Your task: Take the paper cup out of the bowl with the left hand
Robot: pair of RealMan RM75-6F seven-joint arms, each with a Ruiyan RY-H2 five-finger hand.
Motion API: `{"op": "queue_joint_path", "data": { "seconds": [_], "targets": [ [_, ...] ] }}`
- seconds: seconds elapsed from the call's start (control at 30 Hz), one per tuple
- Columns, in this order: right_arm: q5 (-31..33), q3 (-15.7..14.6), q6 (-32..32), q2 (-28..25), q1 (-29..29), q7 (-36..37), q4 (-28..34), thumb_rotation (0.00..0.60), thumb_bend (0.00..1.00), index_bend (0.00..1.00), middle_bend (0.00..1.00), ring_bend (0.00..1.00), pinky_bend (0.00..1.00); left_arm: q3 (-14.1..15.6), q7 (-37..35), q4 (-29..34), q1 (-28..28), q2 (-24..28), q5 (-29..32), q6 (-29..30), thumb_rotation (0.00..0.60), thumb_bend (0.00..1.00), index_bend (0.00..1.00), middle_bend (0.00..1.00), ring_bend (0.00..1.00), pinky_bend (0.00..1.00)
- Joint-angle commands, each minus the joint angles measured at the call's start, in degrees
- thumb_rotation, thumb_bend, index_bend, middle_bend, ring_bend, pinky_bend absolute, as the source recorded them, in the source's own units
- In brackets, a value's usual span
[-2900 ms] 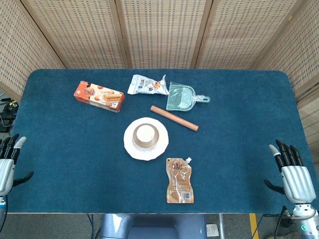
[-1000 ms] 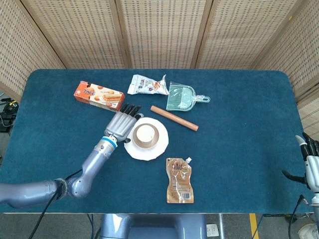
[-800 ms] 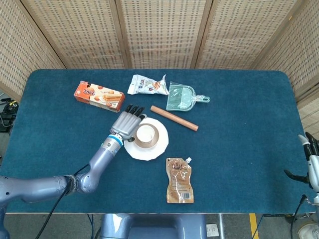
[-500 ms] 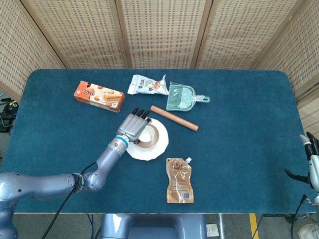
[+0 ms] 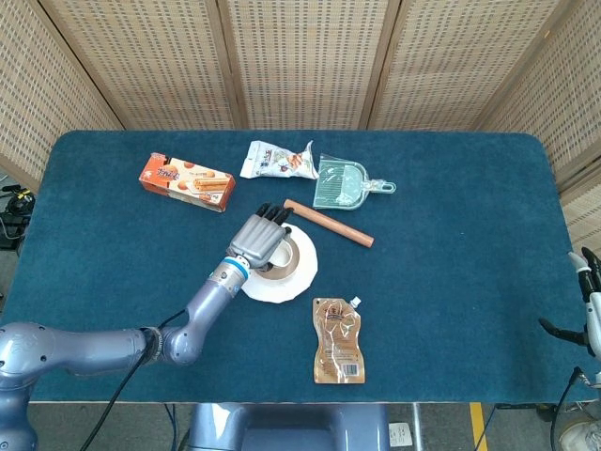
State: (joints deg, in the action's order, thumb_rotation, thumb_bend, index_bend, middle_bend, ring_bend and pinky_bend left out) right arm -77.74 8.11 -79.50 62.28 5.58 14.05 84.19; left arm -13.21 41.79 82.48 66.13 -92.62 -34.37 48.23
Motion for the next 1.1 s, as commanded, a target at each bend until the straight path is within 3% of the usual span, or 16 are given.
{"op": "queue_joint_path", "data": {
  "seconds": [0.03,0.27,0.4,0.57,0.77,1.1],
  "targets": [
    [0.02,0.06,-0.18,-0.01,-0.07,-0.05,0.03,0.6,0.13,0.02,0.0,0.0,0.0,-0.06,-1.11,1.6,-0.59,1.66,-1.19,1.02,0.6,0.27,0.48,0.0,0.0,0.0],
    [-0.04,0.12,-0.53,-0.16,-0.26,-0.16,0.08,0.6,0.13,0.02,0.0,0.0,0.0,0.41,-3.94,8.1,-3.54,8.19,-5.45,4.7,0.6,0.27,0.48,0.0,0.0,0.0],
    [0.29,0.22,-0.41,-0.12,-0.32,-0.28,0.07,0.6,0.13,0.02,0.0,0.0,0.0,3.36,-7.09,11.56,-8.81,14.48,-9.45,8.39,0.6,0.27,0.48,0.0,0.0,0.0],
    [-0.37,-0.08,-0.48,0.15,-0.16,-1.3,0.43,0.6,0.13,0.02,0.0,0.0,0.0,6.35,-10.75,11.95,-12.97,17.64,-13.22,9.24,0.6,0.27,0.47,0.0,0.0,0.0],
    [-0.78,-0.38,-0.45,0.65,0.05,-3.07,0.92,0.6,0.12,0.02,0.0,0.0,0.0,10.14,-14.9,9.12,-17.88,18.26,-16.9,9.67,0.6,0.27,0.47,0.0,0.0,0.0],
    [-1.43,-0.81,-0.7,1.02,0.07,-4.45,1.64,0.6,0.13,0.02,0.0,0.0,0.0,12.26,-18.38,2.84,-21.24,15.45,-18.84,6.89,0.6,0.26,0.45,0.0,0.0,0.0]
  ]
}}
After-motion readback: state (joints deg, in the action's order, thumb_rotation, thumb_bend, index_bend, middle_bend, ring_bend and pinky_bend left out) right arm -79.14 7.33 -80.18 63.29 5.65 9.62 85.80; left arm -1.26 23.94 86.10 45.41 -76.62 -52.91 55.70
